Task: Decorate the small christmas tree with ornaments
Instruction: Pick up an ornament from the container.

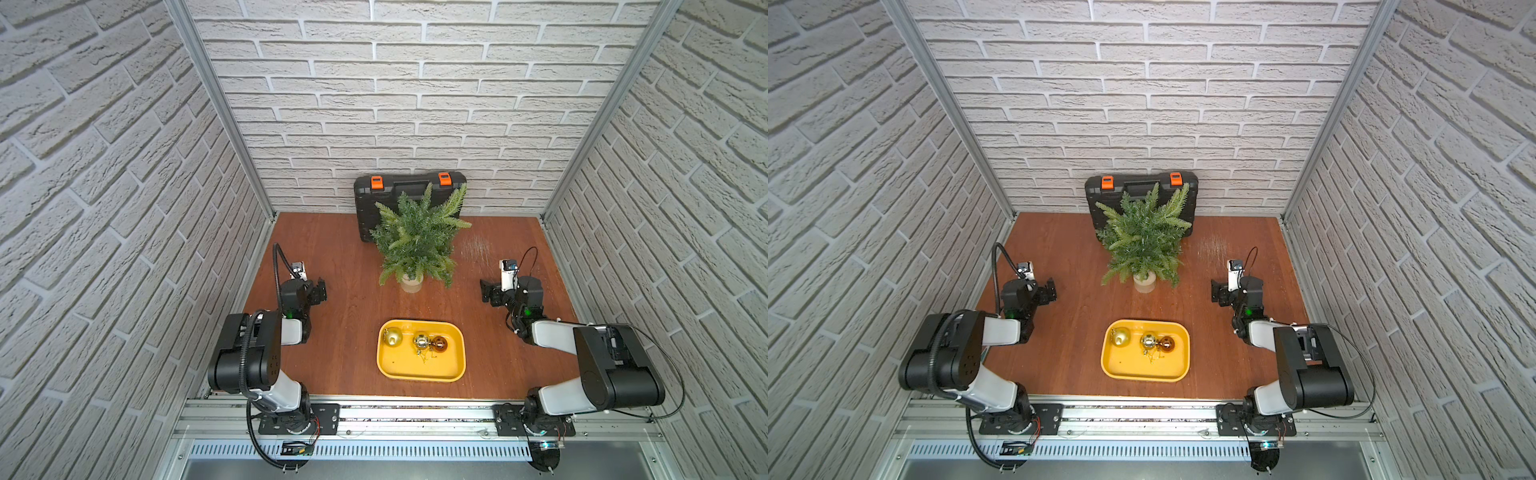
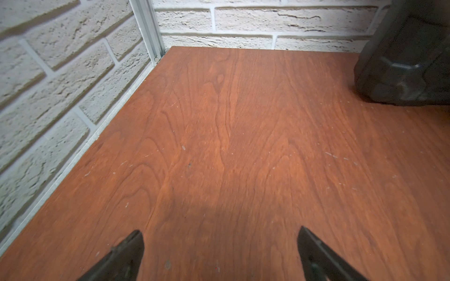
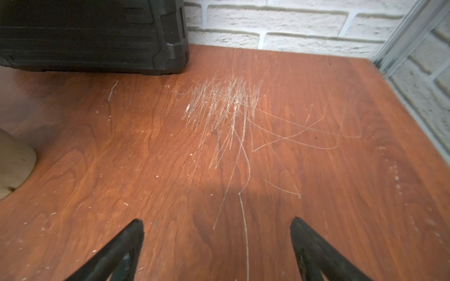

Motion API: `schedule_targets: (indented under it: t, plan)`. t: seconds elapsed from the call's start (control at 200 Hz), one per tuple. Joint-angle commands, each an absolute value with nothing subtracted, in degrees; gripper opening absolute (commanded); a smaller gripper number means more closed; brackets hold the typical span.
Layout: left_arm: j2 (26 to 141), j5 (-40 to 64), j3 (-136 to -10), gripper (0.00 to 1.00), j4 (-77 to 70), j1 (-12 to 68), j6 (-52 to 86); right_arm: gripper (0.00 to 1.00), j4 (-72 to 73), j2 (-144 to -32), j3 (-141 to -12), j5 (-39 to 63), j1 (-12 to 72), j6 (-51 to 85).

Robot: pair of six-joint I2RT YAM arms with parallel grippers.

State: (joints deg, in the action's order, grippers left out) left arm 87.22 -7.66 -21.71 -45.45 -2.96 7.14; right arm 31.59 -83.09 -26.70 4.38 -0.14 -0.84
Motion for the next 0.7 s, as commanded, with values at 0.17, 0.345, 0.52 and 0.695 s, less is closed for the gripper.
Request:
schedule_targets:
  t: [0.17,0.345,0.52,0.695]
  plan:
    - [72.44,-22.76,-32.99,0.98,-19.83,1.51,12.16,0.86,3.37,-74.84,-42.29,7.16,0.34,4.79]
    - [68.69,-24.47,-42.84,0.98,0.83,8.46,18.8,0.79,-7.32,-68.75,-43.57,11.9,0.86,8.63]
    - [68.38,-16.56,-50.81,0.98,15.26,13.97,21.54,0.7,-22.74,-62.26,-45.3,13.67,1.95,15.78]
    - [67.69,-7.76,-55.73,0.98,25.94,14.05,24.31,0.67,-34.49,-54.43,-44.07,11.86,9.03,21.4]
